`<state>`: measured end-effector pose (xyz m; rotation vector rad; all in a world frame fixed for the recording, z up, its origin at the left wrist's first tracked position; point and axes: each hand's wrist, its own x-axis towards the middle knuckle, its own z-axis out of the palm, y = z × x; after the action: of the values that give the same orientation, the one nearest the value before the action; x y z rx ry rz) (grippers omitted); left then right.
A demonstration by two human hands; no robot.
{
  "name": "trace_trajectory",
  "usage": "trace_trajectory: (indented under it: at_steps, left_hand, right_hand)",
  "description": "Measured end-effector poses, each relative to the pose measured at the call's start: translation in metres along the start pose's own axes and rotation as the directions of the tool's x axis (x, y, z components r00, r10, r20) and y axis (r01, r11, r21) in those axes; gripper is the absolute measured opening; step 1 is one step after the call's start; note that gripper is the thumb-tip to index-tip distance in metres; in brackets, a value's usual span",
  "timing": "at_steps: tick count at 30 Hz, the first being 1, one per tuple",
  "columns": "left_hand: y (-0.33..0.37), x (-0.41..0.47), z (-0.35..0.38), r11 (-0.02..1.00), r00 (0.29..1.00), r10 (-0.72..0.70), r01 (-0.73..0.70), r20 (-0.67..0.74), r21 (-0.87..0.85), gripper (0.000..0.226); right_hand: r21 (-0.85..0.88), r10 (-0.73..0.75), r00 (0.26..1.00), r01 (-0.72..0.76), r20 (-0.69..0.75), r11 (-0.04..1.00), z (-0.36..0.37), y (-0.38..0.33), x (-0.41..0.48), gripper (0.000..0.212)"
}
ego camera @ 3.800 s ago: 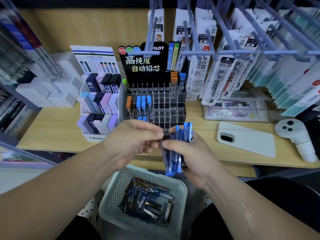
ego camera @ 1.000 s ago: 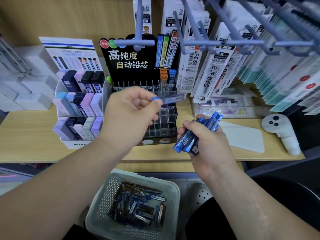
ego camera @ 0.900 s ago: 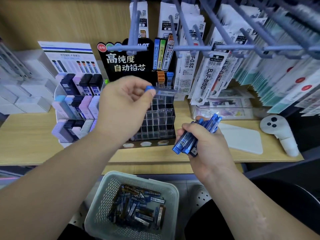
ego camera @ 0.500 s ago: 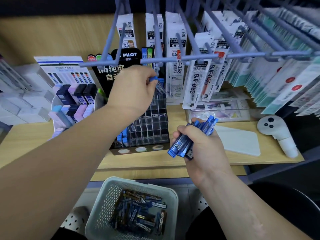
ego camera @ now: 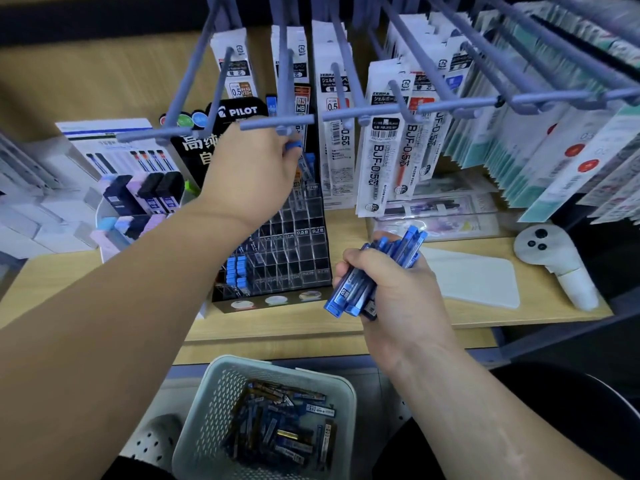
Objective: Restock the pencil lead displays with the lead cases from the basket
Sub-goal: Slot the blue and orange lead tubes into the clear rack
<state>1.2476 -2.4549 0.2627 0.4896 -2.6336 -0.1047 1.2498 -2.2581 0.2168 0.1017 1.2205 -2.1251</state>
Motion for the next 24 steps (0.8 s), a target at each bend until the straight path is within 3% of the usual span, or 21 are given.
trace_trajectory:
  at_steps: [7, 12, 17, 24]
  left_hand:
    - [0.005, 0.002, 0.005, 0.997, 0.997, 0.043, -0.048, -0.071, -0.064, 0.025]
    - [0.005, 0.008, 0.001, 0.997, 0.999, -0.053, 0.053, 0.0, 0.057, 0.036]
    - [0.002, 0.016, -0.003, 0.993, 0.989, -0.11, 0.113, 0.102, -0.019, 0.035]
    - [0.0, 0.011, 0.003, 0.996, 0.991, 0.093, -0.092, 0.1, -0.01, 0.026]
  right_hand:
    - [-0.032, 0.003, 1.0, -0.004, -0.013, 0.999, 0.001, 0.003, 0.0, 0.026]
    - [-0.033, 0.006, 1.0, -0.006, 0.0, 0.999, 0.0, 0.004, 0.0, 0.029]
    - [-0.009, 0.0, 1.0, 0.0, 0.001, 1.0, 0.0, 0.003, -0.001, 0.029]
    - [0.002, 0.0, 1.0, 0.0, 0.006, 1.0, 0.002, 0.003, -0.001, 0.03]
